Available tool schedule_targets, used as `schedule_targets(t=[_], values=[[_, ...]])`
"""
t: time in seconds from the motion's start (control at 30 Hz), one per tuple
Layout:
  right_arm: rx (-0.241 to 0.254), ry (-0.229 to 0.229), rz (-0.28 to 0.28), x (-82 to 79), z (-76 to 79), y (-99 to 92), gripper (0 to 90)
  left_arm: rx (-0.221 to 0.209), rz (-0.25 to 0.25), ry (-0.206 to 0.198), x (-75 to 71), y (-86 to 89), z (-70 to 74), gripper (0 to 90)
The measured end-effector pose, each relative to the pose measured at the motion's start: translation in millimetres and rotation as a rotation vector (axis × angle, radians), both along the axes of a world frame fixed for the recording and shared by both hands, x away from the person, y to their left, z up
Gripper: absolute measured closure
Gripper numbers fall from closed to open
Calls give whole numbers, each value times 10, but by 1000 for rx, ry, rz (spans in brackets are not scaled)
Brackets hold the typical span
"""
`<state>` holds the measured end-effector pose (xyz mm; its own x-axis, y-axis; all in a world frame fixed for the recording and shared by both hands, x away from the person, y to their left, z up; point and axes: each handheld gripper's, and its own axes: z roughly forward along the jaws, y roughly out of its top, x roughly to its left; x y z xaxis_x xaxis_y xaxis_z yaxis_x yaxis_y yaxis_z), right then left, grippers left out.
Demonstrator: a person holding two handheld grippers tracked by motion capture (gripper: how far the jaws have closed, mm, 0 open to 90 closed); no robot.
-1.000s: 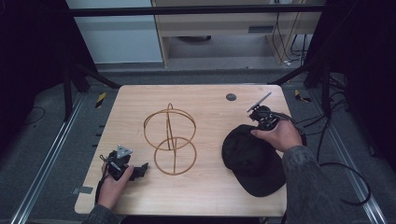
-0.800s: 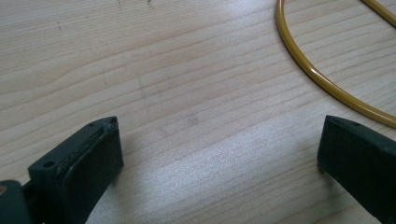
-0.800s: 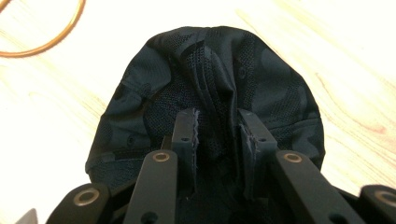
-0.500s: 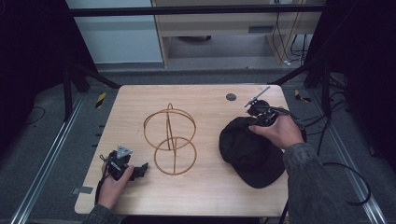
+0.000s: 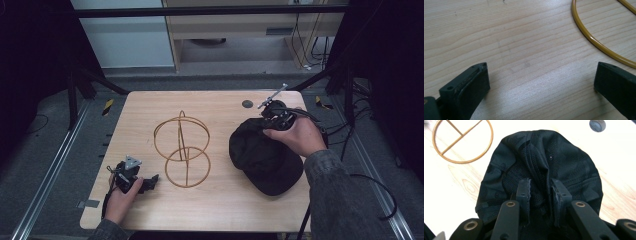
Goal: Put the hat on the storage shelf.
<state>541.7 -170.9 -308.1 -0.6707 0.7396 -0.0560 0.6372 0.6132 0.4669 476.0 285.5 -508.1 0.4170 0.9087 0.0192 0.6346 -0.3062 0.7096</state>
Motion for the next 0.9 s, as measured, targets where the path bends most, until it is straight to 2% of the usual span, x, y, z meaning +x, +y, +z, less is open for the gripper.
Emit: schedule_targets(t=[0.37, 0.9], values=[[24, -51, 30, -105, 265, 9, 715, 0, 0, 0, 0, 0, 0, 0], [59, -115, 51, -178, 521, 23, 715, 0, -1, 0, 0, 0, 0, 0]])
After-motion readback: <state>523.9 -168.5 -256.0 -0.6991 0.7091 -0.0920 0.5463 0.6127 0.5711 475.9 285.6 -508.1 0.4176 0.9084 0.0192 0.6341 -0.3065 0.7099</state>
